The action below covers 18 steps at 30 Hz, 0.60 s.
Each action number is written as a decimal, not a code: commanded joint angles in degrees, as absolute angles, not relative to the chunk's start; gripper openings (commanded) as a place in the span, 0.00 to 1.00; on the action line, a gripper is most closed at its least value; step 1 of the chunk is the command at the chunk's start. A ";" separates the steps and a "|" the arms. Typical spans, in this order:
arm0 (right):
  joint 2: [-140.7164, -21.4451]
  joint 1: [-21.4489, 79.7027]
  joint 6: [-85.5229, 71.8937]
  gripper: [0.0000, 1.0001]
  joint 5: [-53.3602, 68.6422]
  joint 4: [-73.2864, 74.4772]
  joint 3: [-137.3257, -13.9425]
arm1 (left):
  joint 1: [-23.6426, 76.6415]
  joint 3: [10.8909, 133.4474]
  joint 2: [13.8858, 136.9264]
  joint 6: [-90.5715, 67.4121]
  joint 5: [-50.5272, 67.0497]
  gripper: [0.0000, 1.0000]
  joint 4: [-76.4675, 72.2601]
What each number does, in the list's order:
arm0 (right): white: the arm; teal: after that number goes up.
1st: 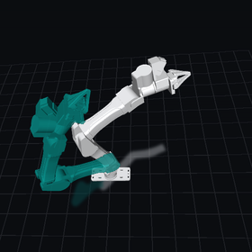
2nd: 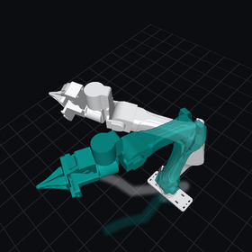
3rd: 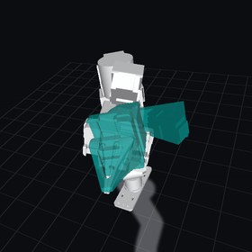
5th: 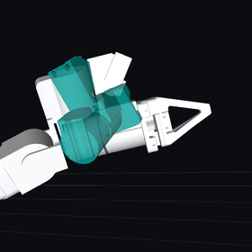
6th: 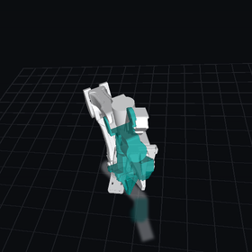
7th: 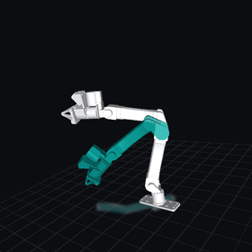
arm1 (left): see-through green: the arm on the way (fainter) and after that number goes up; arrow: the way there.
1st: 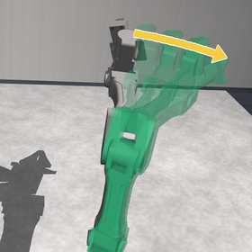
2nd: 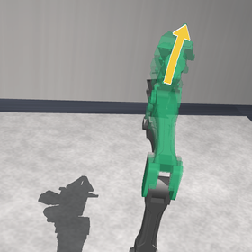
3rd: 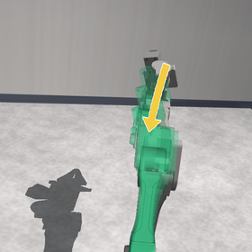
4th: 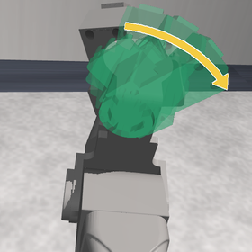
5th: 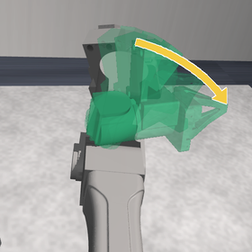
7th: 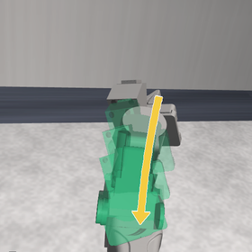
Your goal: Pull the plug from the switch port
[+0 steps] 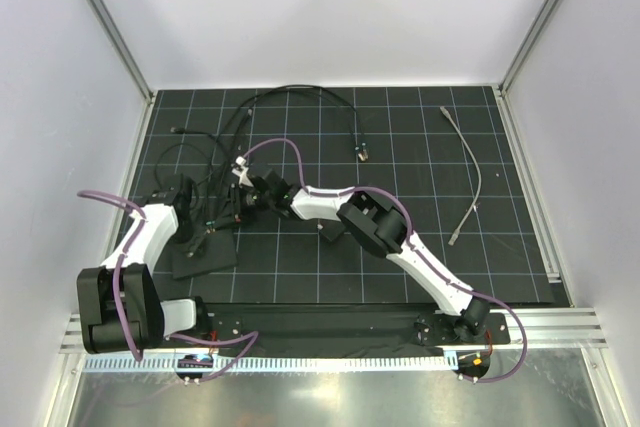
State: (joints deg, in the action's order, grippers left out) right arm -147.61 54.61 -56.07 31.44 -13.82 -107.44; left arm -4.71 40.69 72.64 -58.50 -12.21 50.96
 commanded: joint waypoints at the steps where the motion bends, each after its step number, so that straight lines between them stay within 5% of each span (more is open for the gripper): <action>1: -148.36 51.77 -52.30 0.01 29.34 -17.40 -107.67 | -5.10 37.70 74.80 -56.70 -11.87 0.00 50.89; 10: -145.11 51.59 -59.67 0.01 34.90 -29.08 -98.35 | -2.81 43.68 65.75 -48.87 -8.27 0.06 45.53; 18: -146.43 52.21 -63.11 0.01 31.29 -32.43 -99.76 | -1.94 44.21 75.66 -50.45 -3.34 0.05 42.62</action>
